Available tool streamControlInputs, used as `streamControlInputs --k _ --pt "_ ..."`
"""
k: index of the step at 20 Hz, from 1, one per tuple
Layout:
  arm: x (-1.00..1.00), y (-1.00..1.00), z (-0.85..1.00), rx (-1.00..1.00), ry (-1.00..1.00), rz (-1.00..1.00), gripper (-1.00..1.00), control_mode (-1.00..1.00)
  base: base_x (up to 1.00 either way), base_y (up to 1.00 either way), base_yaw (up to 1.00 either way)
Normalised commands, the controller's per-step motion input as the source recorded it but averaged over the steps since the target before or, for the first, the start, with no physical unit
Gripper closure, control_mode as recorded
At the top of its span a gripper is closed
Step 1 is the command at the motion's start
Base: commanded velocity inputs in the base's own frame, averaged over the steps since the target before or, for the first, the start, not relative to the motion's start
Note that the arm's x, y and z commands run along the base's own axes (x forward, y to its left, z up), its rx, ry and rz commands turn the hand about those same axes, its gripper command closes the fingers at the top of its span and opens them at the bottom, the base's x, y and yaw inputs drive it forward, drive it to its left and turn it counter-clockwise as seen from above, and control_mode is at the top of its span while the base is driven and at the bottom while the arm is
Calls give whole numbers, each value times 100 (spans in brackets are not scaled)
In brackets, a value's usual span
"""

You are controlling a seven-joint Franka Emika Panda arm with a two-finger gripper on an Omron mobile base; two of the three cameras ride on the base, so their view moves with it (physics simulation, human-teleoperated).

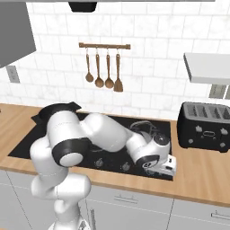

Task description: Pick the kettle from the counter and place it on a stove burner. Then turn the burner on.

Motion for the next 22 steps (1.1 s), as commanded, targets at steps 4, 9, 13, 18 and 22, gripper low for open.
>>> streamControlInputs --k 4,9,13,18,22 --pt "2 6 -31 -1 0 0 100 -100 0 0 0" --pt "-1 25 -38 -3 0 0 100 -100 0 0 0" --pt "-14 40 -36 -3 0 0 100 -100 0 0 0" --pt "-19 44 -33 -1 0 0 100 -100 0 0 0" --pt "-2 11 -15 0 0 0 100 -100 0 0 0"
